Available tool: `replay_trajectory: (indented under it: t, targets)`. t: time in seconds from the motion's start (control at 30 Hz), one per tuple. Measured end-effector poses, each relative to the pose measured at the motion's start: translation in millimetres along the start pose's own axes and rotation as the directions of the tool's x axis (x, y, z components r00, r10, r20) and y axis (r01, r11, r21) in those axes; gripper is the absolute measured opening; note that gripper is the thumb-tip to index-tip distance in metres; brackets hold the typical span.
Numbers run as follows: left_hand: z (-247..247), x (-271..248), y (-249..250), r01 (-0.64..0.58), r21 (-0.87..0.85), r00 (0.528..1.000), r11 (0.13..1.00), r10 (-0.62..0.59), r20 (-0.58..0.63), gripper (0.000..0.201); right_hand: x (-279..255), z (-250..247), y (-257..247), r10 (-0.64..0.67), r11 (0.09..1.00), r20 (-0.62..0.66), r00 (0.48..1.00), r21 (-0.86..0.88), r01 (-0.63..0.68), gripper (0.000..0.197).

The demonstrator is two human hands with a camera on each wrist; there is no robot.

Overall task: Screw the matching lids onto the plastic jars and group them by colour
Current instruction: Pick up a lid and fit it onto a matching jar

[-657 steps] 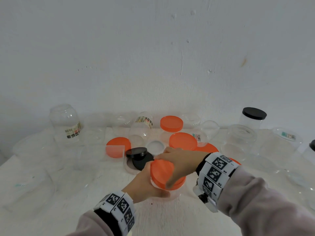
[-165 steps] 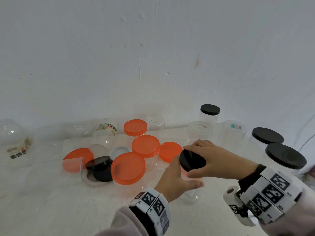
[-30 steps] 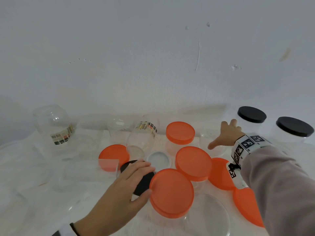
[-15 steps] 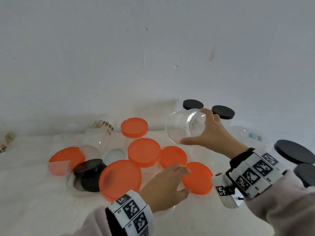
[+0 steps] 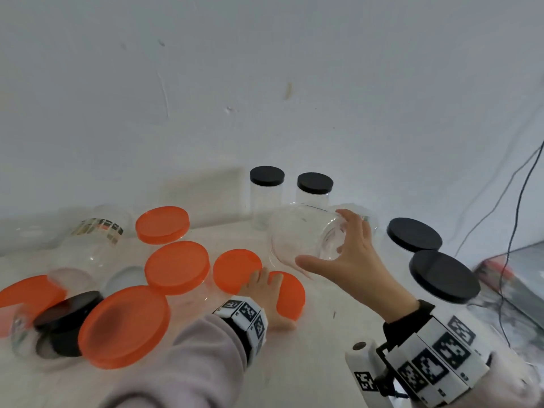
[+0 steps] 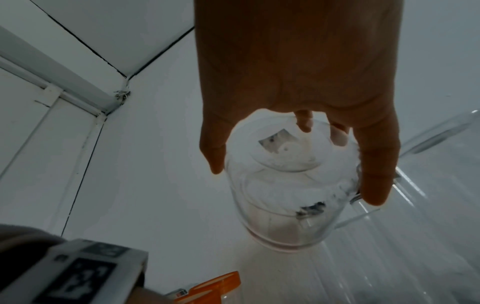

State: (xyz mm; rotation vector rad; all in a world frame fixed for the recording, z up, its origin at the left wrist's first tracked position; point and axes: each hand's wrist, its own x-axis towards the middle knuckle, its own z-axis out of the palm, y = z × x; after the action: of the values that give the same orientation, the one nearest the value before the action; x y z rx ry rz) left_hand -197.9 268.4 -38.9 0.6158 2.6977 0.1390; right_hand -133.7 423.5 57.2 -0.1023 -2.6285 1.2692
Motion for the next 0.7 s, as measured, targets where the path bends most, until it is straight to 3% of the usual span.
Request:
replay_trajectory:
  t: [0.17,0.27,0.37,0.53,0.7]
  targets:
    - [-4.0,-11.4,-0.4,0.0,-0.03,1.0,1.0,-0.001,-0.017,0.102,-5.0,-1.4,7.5,0.063,0.993,-0.047,0.997,0.1,-0.058,0.104]
    - [-12.3,-24.8,-6.8,-0.014,-0.143,1.0,0.99,0.015,0.008,0.107,-9.6,-1.2,9.4,0.117,0.973,-0.035,0.993,0.207,-0.107,0.109]
    - [-24.4,-42.7,-18.4,0.048,-0.315,0.999,0.948,-0.043,0.024,0.108,-14.0,-2.5,11.7,0.137,0.939,0.006,0.991,0.319,-0.132,0.105]
    - [-45.8,-74.9,-43.9,0.082,-0.629,0.986,0.773,-0.156,-0.063,0.106,-22.1,-2.9,15.0,0.173,0.898,0.045,0.984,0.403,-0.177,0.083]
    - [-56.7,-105.4,-59.7,0.008,-0.885,0.97,0.466,-0.218,-0.106,0.093,-35.4,8.9,21.4,0.288,0.827,0.165,0.944,0.454,-0.331,0.075]
